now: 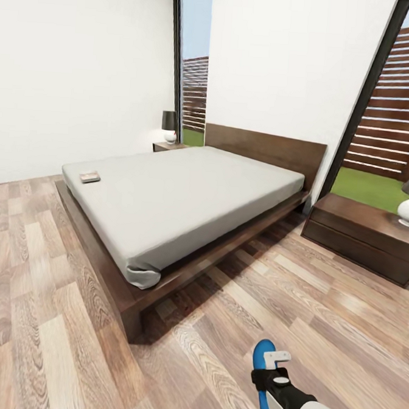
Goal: In the bedroom, move the book from the bed onto either nightstand, and place the two sandals side by side next to the bed.
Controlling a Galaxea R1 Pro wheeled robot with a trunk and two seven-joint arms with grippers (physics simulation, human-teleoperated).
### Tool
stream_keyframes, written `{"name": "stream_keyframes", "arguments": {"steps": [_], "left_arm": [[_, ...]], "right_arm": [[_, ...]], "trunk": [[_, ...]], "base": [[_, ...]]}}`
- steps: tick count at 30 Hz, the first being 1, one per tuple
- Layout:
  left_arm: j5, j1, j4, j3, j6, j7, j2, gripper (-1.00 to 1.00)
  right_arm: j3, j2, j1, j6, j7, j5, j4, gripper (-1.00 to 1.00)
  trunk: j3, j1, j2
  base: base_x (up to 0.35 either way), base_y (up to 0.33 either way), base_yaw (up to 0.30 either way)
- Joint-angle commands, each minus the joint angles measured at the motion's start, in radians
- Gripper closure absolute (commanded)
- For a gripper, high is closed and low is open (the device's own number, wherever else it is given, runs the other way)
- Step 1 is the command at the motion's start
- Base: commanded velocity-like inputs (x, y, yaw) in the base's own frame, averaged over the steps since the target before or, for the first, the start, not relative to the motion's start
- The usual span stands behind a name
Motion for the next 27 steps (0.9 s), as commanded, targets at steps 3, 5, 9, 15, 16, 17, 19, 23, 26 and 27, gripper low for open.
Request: {"name": "stream_keyframes", "arguments": {"steps": [3,5,9,15,16,17,19,23,26,27], "left_arm": [[0.003,0.000,-0.001,-0.007,-0.001,-0.013,-0.005,1.00],[0.003,0.000,-0.001,-0.007,0.000,-0.027,-0.024,1.00],[0.002,0.000,-0.001,-0.008,0.000,-0.033,-0.047,1.00],[0.002,0.000,0.000,-0.010,0.001,-0.036,-0.070,1.00],[0.002,0.000,0.000,-0.011,0.001,-0.036,-0.074,1.00],[0.002,0.000,0.000,-0.012,0.001,-0.036,-0.076,1.00],[0.002,0.000,0.000,-0.021,0.001,-0.037,-0.081,1.00],[0.002,0.000,0.000,-0.027,0.001,-0.037,-0.084,1.00],[0.002,0.000,0.000,-0.029,0.001,-0.037,-0.084,1.00],[0.002,0.000,0.000,-0.029,0.001,-0.037,-0.085,1.00]], "right_arm": [[0.006,-0.001,0.014,-0.014,-0.003,-0.005,0.001,1.00],[0.005,-0.004,0.034,-0.022,-0.003,-0.005,0.001,1.00],[0.004,-0.011,0.058,-0.026,-0.003,-0.005,0.000,1.00],[0.000,-0.018,0.116,-0.071,-0.003,-0.005,-0.003,1.00],[-0.001,-0.019,0.127,-0.083,-0.003,-0.005,-0.003,1.00],[-0.001,-0.019,0.131,-0.087,-0.003,-0.005,-0.003,1.00],[-0.002,-0.020,0.142,-0.097,-0.003,-0.005,-0.002,1.00],[-0.003,-0.021,0.156,-0.103,-0.003,-0.004,-0.002,1.00],[-0.003,-0.030,0.181,-0.105,-0.003,-0.004,-0.004,1.00],[-0.004,-0.032,0.186,-0.106,-0.003,-0.004,-0.005,1.00]], "trunk": [[0.009,-0.012,0.021],[0.015,-0.019,0.035],[0.027,-0.035,0.063],[0.046,-0.058,0.105],[0.049,-0.062,0.112],[0.053,-0.065,0.119],[0.059,-0.073,0.133],[0.071,-0.088,0.161],[0.081,-0.100,0.182],[0.084,-0.104,0.189]], "base": [[0.000,0.000,0.000],[0.000,0.000,0.000],[0.000,0.000,0.000],[0.000,0.000,0.000],[0.000,0.000,0.000],[0.000,0.000,0.000],[0.000,0.000,0.000],[0.000,0.000,0.000],[0.000,0.000,0.000],[0.000,0.000,0.000]]}}
